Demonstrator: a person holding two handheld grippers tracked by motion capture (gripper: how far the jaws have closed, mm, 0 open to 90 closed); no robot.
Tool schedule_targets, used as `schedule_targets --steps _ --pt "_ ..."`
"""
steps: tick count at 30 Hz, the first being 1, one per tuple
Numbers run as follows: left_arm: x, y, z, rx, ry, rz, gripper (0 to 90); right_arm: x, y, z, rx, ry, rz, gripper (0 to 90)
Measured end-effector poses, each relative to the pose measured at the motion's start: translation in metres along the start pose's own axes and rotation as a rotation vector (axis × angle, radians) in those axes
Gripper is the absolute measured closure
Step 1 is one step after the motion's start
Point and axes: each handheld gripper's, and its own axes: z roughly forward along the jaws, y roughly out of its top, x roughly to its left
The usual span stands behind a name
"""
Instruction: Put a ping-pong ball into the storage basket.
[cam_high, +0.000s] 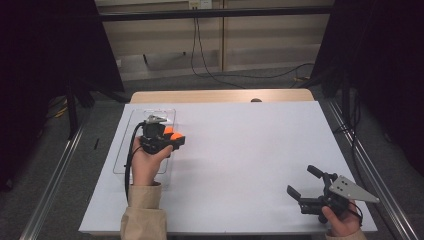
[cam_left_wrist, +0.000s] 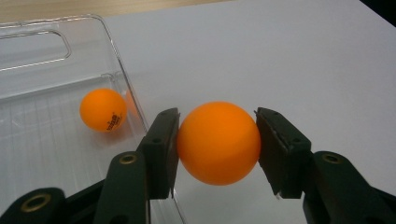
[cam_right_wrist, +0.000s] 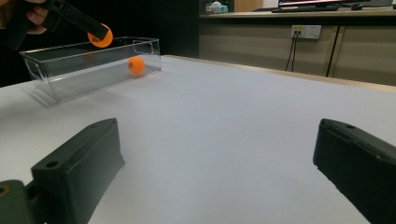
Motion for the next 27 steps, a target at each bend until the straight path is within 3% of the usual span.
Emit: schedule_targets --steps 27 --pt "0.0060 -0.0009 -0.0062 -0.012 0.011 -0.005 51.0 -0.0004 0.0000 -0.0004 0.000 0.000 -0.004 0.7"
